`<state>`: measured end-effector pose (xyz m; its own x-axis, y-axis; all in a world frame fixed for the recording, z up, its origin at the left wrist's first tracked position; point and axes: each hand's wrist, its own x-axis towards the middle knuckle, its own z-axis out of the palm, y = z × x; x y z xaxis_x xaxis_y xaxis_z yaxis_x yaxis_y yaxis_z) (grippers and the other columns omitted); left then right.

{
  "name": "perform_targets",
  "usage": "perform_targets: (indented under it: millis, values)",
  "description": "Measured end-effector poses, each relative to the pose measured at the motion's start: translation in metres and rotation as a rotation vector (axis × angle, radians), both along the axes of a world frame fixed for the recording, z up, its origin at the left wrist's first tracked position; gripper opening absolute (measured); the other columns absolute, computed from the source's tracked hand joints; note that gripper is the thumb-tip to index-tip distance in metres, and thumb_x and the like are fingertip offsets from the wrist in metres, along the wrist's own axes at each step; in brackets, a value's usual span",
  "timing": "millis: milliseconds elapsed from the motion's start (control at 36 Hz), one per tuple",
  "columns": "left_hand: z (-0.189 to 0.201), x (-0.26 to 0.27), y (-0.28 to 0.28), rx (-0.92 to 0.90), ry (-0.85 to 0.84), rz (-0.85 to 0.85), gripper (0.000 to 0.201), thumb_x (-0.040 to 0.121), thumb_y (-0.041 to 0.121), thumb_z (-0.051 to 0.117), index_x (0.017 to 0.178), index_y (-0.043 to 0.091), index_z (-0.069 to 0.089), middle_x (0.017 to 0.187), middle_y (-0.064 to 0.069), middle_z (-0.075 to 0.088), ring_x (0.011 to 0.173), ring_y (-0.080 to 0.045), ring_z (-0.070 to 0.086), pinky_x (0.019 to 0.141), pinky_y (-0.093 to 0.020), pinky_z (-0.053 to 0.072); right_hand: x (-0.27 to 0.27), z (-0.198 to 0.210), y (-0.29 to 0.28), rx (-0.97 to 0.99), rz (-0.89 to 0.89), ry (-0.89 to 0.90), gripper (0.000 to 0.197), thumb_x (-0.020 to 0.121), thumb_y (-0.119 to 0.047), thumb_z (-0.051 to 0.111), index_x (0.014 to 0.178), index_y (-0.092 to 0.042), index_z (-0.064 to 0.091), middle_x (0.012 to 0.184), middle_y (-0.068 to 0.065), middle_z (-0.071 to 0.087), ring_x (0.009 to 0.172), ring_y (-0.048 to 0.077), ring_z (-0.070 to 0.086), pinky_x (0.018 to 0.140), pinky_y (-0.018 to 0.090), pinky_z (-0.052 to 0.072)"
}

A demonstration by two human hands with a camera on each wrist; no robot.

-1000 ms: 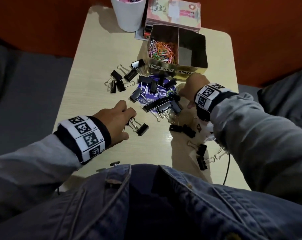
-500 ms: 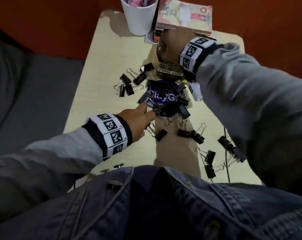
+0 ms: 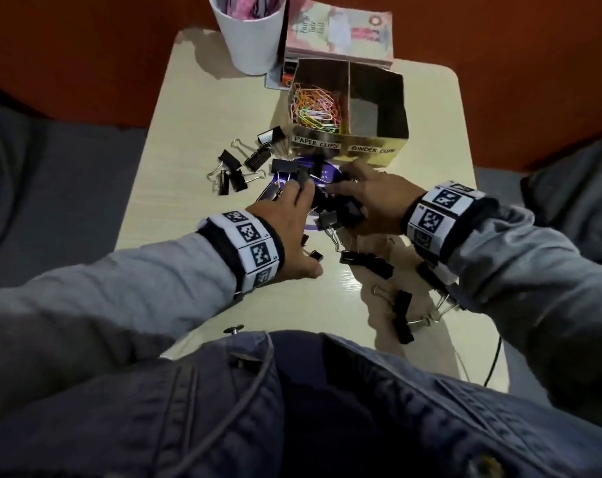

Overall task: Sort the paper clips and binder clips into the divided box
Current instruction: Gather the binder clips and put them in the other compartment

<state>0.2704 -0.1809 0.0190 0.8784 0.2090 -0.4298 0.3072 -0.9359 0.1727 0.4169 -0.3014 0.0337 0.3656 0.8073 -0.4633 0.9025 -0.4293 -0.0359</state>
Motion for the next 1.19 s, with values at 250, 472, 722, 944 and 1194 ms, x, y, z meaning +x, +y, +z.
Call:
perform_targets:
  millis: [250,472,722,944,1194]
  values:
    - [-0.003,0.028,0.001,-0.124,-0.039,0.145,0.08,0.074,0.03,0.072,0.139,0.033,0.027,0.13,-0.011,0.032,0.102,-0.038,0.057,0.081,-0.038,0.048,-0.024,-0.012,-0.004,0.095,-0.142,0.02,0.049,0.086,-0.026,0.061,0.133,-0.017,0.048,0.123,0.015,0.04,0.105,0.039,0.054,0.086,0.041,0.046]
    - [0.0,0.041,-0.002,-0.108,-0.006,0.129,0.048,0.075,0.032,0.067,0.115,0.028,0.041,0.11,-0.011,0.039,0.09,-0.037,0.055,0.077,-0.04,0.048,-0.031,-0.017,-0.001,0.114,-0.245,-0.059,0.05,0.084,-0.038,0.064,0.126,-0.017,0.047,0.119,0.012,0.04,0.098,0.036,0.055,0.071,0.035,0.038]
    - [0.006,0.044,0.017,-0.233,-0.068,0.168,0.027,0.078,0.018,0.067,0.096,0.027,0.047,0.094,-0.002,0.052,0.084,-0.025,0.053,0.067,-0.028,0.039,-0.024,-0.012,-0.016,0.142,-0.239,-0.026,0.054,0.077,-0.046,0.07,0.119,-0.018,0.052,0.119,0.009,0.041,0.095,0.032,0.055,0.071,0.033,0.039]
    - [0.088,0.122,0.029,-0.448,-0.388,0.227,0.025,0.083,0.011,0.062,0.102,0.022,0.052,0.089,0.003,0.057,0.08,-0.025,0.064,0.067,-0.037,0.057,-0.019,-0.011,-0.018,0.159,-0.217,-0.01,0.051,0.076,-0.039,0.071,0.12,-0.021,0.055,0.119,0.007,0.043,0.092,0.033,0.058,0.072,0.036,0.047]
    - [0.075,0.187,0.02,-0.308,-0.238,0.116,0.054,0.079,0.019,0.072,0.129,0.022,0.05,0.121,-0.001,0.06,0.103,-0.025,0.062,0.08,-0.035,0.054,-0.021,-0.012,-0.014,0.152,-0.196,-0.068,0.051,0.082,-0.043,0.064,0.124,-0.018,0.05,0.118,0.009,0.045,0.096,0.034,0.057,0.064,0.033,0.036]
